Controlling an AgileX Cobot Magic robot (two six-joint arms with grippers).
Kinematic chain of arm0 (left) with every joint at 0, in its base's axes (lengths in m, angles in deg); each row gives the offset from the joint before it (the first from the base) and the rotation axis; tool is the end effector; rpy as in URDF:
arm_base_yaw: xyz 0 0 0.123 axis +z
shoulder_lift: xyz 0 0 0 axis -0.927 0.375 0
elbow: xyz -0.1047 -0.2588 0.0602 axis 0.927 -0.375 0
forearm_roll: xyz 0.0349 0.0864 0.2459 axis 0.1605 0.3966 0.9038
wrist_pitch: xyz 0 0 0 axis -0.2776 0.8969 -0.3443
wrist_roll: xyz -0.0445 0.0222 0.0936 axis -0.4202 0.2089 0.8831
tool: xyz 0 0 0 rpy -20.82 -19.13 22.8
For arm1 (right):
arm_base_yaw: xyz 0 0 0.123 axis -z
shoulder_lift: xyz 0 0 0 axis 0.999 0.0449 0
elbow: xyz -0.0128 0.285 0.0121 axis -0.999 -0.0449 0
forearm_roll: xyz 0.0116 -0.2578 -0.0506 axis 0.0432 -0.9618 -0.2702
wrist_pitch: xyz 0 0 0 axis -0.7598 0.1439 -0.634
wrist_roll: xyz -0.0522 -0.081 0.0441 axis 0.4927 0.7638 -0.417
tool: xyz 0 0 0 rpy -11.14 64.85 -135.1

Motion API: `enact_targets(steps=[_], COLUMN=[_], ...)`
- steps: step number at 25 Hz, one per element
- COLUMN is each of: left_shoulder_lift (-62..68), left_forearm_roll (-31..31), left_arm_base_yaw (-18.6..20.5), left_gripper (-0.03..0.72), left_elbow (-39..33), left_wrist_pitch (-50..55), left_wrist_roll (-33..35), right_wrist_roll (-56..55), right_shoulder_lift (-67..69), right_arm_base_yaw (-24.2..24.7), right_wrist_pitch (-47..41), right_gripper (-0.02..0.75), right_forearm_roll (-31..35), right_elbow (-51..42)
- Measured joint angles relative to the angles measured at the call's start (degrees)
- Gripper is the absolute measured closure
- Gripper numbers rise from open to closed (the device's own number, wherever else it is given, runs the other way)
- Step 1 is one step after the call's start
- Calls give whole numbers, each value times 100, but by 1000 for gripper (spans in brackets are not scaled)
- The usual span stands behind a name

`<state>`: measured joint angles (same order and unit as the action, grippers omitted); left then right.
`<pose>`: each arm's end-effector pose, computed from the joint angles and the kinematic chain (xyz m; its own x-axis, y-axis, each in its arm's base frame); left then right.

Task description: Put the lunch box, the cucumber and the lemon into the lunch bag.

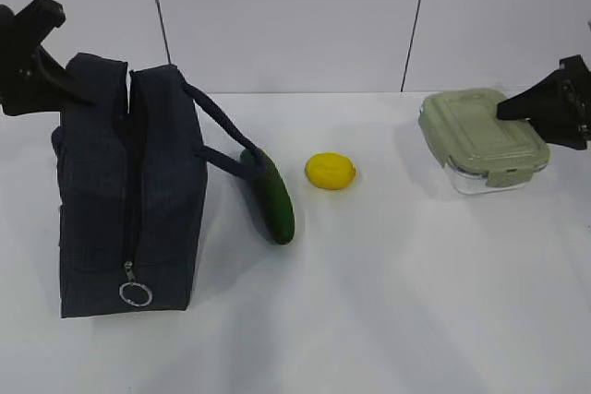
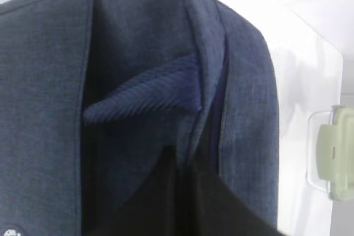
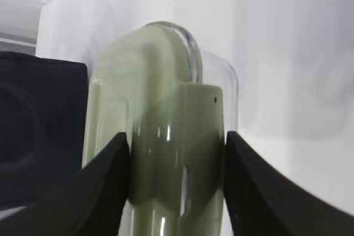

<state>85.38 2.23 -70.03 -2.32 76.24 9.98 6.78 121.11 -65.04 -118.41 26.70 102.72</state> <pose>0.3418 -0.0662 0.2517 -0.8389 -0.4638 -0.2847 -0.1611 0.7112 -0.6843 0.4065 -0.0709 0.1768 -0.8684 0.2520 -0.4270 -0.1769 0.6470 0.7417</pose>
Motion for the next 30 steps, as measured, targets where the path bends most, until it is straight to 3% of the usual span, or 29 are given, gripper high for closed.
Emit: enact_targets(steps=[9,22,30], left_shoulder_lift=[-270,-593,-602], left_forearm_roll=[1099,1249,1530], left_arm_base_yaw=[-311,-308,-723], left_gripper=[692,692,692], left_elbow=[37,37,37], left_wrist_pitch=[39,39,-71], left_wrist_roll=[-806,-1106,-1385], right_wrist_roll=[-851,-2142,-2718], right_shoulder_lift=[-785,-2049,-2334], right_arm_base_yaw=[-475,-1560,-2600], right_wrist_pitch=[-71,-199,794], right_gripper=[342,342,342], right_forearm_roll=[0,-12,-21], right_elbow=[-14,-28,-28])
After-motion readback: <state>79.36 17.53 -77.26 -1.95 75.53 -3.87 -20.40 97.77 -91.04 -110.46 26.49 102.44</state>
